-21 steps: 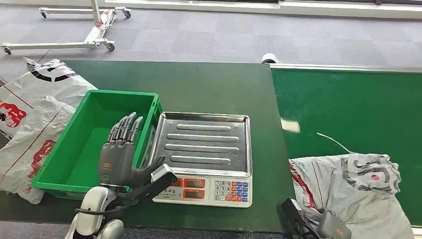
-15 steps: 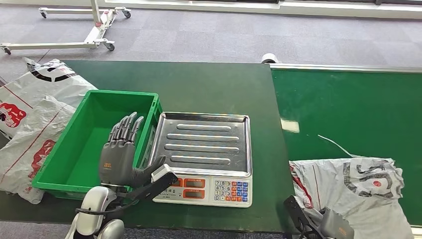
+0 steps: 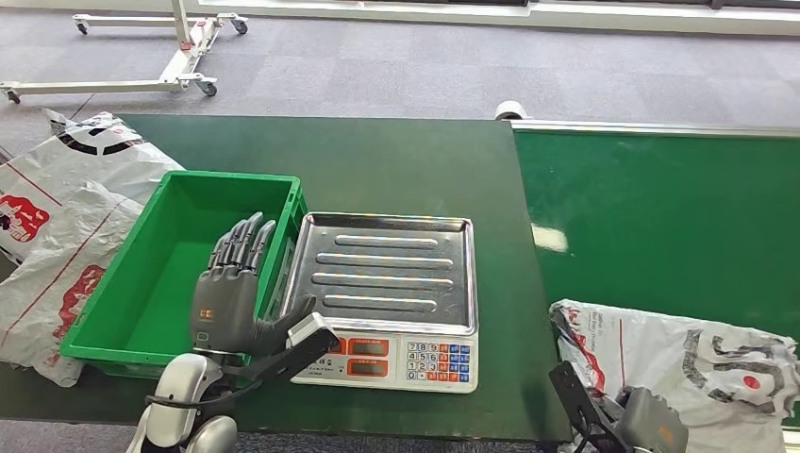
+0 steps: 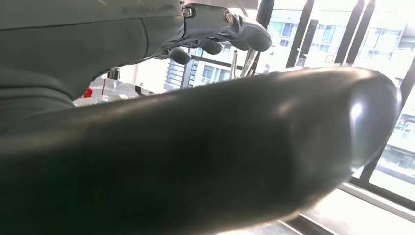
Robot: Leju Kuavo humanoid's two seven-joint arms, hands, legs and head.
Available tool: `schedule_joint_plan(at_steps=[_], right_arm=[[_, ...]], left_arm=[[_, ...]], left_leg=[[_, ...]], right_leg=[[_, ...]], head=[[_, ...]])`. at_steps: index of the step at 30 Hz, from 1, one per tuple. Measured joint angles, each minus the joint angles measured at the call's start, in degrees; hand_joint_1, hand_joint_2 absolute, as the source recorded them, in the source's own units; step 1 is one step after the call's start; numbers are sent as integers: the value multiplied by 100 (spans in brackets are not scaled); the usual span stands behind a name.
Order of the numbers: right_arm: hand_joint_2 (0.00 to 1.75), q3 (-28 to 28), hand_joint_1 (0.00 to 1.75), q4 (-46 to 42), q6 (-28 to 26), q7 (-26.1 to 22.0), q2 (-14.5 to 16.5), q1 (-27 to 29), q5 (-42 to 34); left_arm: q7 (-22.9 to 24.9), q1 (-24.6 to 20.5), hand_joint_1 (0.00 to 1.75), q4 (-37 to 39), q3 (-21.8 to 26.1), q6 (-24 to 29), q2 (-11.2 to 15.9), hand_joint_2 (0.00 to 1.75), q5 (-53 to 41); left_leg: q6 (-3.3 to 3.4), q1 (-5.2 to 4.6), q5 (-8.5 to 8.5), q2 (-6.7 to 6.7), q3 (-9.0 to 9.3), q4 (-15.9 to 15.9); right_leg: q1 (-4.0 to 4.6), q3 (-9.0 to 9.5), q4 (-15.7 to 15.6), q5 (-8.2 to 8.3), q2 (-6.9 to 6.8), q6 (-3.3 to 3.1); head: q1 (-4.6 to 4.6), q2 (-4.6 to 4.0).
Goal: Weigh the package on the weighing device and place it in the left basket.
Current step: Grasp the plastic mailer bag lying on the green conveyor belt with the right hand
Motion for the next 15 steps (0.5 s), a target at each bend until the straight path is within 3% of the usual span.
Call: schedule_joint_plan(at_steps=[8, 15], right_arm=[[175, -10, 175, -505, -454, -159, -113, -123, -115], [175, 37, 175, -846, -805, -270, -520, -715, -210]], left_arm=[[-160, 39, 0, -44, 0, 42, -4, 0, 105], [-395, 32, 0, -46, 0, 67, -3, 0, 296]], left_leg=[[0, 0, 0, 0, -1, 0], [1, -2, 1, 4, -4, 1]], right_leg=[[0, 1, 0, 1, 0, 0], [-4, 4, 0, 7, 1, 3]], head=[[1, 0], [0, 0]])
